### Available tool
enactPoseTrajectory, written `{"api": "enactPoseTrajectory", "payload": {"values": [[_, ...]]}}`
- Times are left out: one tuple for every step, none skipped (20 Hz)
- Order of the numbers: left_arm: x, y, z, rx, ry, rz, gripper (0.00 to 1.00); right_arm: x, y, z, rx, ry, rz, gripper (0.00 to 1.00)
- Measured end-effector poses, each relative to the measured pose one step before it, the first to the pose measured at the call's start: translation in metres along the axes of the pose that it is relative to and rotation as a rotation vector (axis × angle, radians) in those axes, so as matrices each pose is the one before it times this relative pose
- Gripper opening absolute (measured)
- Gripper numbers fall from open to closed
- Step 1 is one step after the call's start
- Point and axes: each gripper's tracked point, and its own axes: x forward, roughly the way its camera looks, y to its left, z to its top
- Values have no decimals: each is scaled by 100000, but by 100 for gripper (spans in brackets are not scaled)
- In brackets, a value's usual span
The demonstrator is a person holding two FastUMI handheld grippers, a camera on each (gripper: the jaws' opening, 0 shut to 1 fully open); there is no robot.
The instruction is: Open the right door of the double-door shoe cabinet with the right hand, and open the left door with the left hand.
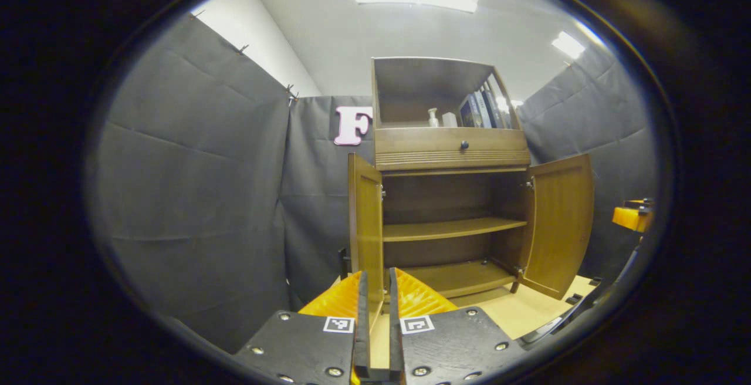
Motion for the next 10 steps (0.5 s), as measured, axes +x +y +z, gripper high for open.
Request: {"api": "enactPoseTrajectory", "payload": {"values": [[-295, 96, -37, 488, -95, 493, 15, -14, 2, 20, 114, -145, 67, 94], [-508, -27, -62, 252, 91, -64, 25, -111, 37, -1, 46, -101, 153, 94], [-287, -162, 55, -249, -118, -374, 34, 84, 138, 13, -49, 139, 131, 94], [-177, -229, 242, -439, -350, -504, 44, -84, 15, -184, -82, 252, 188, 94], [-75, -6, 186, -474, -740, 82, 54, -36, 34, -115, -57, 138, -3, 94], [158, 254, 174, -324, -1105, 1034, 63, -29, 42, -36, 4, 95, 63, 96], [26, 334, 141, -123, -714, 1201, 73, -55, 89, 74, 31, 34, 100, 94], [-73, 253, -30, -165, -47, 1040, 83, -1, 31, 59, -126, -166, -12, 94], [-23, 206, 43, -347, 156, 593, 92, 109, -78, 118, -143, -316, -174, 96], [28, 30, -56, -379, 274, 525, 92, -7, 37, 145, 83, -216, 45, 94]]}}
